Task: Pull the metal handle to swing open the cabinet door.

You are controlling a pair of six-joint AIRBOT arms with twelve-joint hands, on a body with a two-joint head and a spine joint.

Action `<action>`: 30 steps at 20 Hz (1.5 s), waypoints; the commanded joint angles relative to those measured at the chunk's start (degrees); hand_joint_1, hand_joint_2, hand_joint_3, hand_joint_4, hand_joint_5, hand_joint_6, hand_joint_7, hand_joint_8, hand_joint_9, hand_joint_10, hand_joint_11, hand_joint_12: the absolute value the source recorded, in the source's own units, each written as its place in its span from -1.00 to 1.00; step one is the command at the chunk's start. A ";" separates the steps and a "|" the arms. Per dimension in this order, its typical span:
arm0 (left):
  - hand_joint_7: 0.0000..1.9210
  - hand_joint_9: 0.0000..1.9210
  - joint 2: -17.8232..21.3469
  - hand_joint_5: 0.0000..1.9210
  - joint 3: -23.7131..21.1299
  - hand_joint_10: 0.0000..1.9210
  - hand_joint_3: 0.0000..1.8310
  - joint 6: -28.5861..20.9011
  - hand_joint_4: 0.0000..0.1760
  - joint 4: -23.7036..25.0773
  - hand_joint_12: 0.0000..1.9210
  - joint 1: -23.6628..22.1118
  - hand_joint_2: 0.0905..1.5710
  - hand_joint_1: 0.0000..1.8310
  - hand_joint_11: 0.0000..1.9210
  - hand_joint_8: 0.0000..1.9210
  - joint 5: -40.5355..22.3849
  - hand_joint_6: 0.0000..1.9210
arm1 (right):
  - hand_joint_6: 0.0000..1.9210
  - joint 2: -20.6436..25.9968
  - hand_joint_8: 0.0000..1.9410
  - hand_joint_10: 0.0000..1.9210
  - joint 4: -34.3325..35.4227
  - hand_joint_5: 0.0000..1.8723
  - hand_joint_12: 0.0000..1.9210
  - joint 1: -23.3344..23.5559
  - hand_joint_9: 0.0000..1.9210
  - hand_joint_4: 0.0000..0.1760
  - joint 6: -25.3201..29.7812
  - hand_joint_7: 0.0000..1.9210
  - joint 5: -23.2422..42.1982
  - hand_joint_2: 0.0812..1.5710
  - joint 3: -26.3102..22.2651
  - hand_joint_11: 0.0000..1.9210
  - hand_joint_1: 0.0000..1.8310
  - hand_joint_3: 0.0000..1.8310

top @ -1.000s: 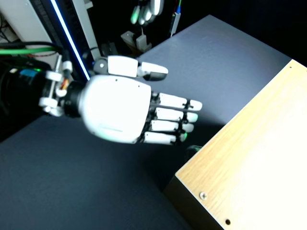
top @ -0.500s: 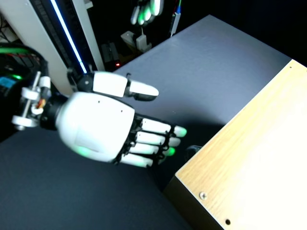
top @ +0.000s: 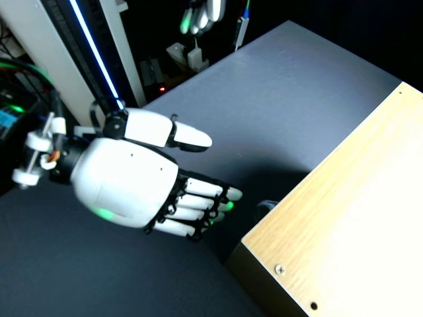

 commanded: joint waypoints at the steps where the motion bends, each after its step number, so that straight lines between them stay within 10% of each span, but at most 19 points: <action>1: -0.54 -0.58 0.46 -0.59 0.02 -1.00 -0.90 0.34 -1.00 -5.49 -0.11 -0.57 1.00 -1.00 -0.97 -1.00 -1.21 -1.00 | -1.00 0.53 -1.00 -1.00 1.72 -0.70 -0.27 1.00 -0.74 -1.00 0.35 -0.71 5.79 1.00 0.38 -1.00 -1.00 -0.88; 14: -0.53 -0.57 0.46 -0.58 0.02 -1.00 -0.90 0.34 -1.00 -5.49 -0.13 -0.57 1.00 -1.00 -0.96 -1.00 -1.21 -1.00 | -1.00 -0.49 -1.00 -1.00 17.63 -0.70 -0.25 -1.54 -0.73 -1.00 0.35 -0.71 6.49 1.00 3.28 -1.00 -1.00 -0.88; 30: -0.53 -0.57 0.46 -0.58 0.02 -1.00 -0.89 0.34 -1.00 -5.49 -0.13 -0.57 1.00 -1.00 -0.94 -1.00 -1.21 -1.00 | -0.99 -5.58 -1.00 -1.00 19.69 -0.71 -0.26 -4.30 -0.74 -1.00 0.35 -0.72 13.52 1.00 6.55 -1.00 -1.00 -0.87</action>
